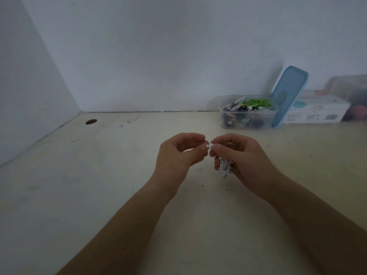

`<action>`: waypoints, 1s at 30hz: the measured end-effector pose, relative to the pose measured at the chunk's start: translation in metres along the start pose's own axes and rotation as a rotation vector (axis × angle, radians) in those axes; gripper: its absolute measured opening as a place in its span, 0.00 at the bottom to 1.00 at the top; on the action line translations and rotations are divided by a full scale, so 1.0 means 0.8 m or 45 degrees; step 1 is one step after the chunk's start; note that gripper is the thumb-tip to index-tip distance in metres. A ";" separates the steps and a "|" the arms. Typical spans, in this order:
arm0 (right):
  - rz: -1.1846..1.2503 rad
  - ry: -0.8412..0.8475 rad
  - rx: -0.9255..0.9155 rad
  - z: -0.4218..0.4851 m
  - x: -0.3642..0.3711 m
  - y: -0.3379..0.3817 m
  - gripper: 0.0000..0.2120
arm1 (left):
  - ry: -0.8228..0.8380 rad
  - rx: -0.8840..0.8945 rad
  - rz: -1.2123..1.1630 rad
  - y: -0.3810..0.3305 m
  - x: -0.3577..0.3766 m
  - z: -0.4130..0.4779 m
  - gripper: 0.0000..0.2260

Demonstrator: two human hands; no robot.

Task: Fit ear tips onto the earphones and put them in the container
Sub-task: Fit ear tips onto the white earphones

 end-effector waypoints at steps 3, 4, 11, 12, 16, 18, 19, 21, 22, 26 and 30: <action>-0.029 -0.029 -0.021 0.000 0.000 0.000 0.08 | -0.005 0.022 -0.013 0.000 0.001 -0.003 0.09; -0.038 -0.038 -0.027 0.001 -0.001 0.000 0.08 | 0.000 0.031 -0.012 0.000 0.001 -0.004 0.09; -0.112 -0.072 -0.058 0.002 -0.008 0.004 0.08 | 0.107 0.018 -0.054 0.000 0.007 -0.008 0.09; -0.113 -0.073 -0.056 0.002 -0.009 0.004 0.08 | 0.113 0.007 -0.076 0.001 0.006 -0.007 0.09; -0.140 -0.062 -0.069 0.003 -0.008 0.003 0.07 | 0.099 -0.014 -0.146 0.001 0.006 -0.006 0.08; -0.133 -0.052 -0.080 0.002 -0.007 0.004 0.10 | 0.087 -0.016 -0.158 0.001 0.005 -0.006 0.07; -0.129 -0.049 -0.084 0.002 -0.006 0.005 0.12 | 0.080 -0.015 -0.164 0.001 0.004 -0.006 0.08; -0.128 -0.050 -0.091 0.002 -0.007 0.006 0.12 | 0.062 -0.016 -0.183 0.001 0.003 -0.005 0.08; -0.125 -0.048 -0.094 0.002 -0.008 0.006 0.11 | 0.054 -0.019 -0.194 0.001 0.003 -0.005 0.09; -0.134 -0.003 -0.115 0.003 -0.007 0.008 0.09 | 0.049 -0.023 -0.212 0.001 0.002 -0.004 0.09; -0.190 0.002 -0.151 0.003 -0.007 0.011 0.09 | 0.065 -0.009 -0.174 0.000 0.004 -0.006 0.10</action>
Point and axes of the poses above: each hand's wrist, its own z-axis towards the middle knuckle, its own x-axis out of the palm, y = z × x, the point moved 3 cm from there along z, towards the middle knuckle, and after that the axes turned 15 degrees about -x, right-handed, at the moved point
